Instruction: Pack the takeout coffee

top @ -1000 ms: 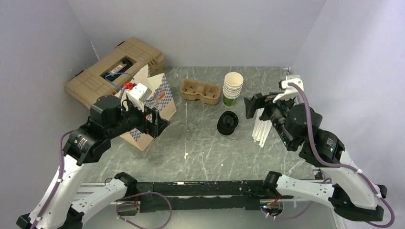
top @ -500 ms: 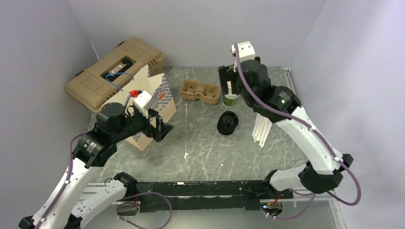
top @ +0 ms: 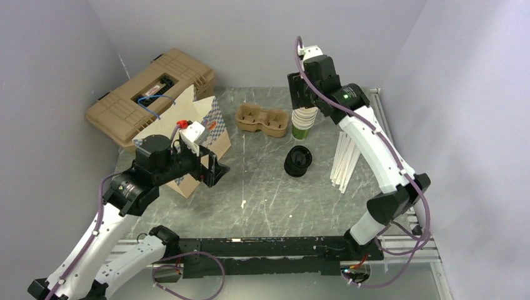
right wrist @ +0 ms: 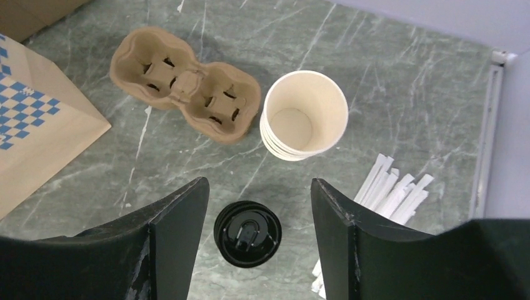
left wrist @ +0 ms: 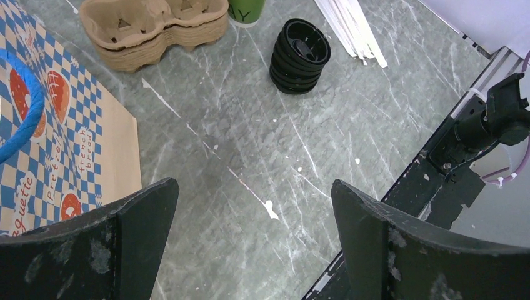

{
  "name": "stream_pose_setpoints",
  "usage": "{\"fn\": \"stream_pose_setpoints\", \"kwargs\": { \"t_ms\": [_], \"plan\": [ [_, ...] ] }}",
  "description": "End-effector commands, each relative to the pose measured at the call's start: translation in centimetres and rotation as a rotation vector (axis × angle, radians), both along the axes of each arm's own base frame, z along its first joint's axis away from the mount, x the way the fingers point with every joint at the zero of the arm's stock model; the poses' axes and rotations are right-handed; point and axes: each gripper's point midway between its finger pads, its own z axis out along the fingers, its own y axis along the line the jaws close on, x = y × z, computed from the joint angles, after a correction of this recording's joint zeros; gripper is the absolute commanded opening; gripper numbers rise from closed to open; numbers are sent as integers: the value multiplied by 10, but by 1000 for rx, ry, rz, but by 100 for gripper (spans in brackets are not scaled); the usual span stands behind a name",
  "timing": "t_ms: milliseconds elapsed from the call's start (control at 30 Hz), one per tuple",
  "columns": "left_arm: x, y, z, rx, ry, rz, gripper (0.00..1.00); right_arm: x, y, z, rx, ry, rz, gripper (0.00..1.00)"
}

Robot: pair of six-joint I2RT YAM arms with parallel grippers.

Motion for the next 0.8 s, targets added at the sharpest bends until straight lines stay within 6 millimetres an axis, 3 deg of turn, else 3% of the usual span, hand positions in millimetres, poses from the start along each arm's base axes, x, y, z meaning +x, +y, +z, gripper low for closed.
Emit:
{"fn": "stream_pose_setpoints", "kwargs": {
  "t_ms": [0,333,767],
  "plan": [
    [4,0,10,-22,-39,14,99,18,9,-5,57,39,29,64],
    [6,-2,6,-16,-20,17,99,60,14,-50,66,158,-2,46],
    [7,-2,4,-15,-12,16,99,78,9,-89,54,256,-31,40]
  ]
}}
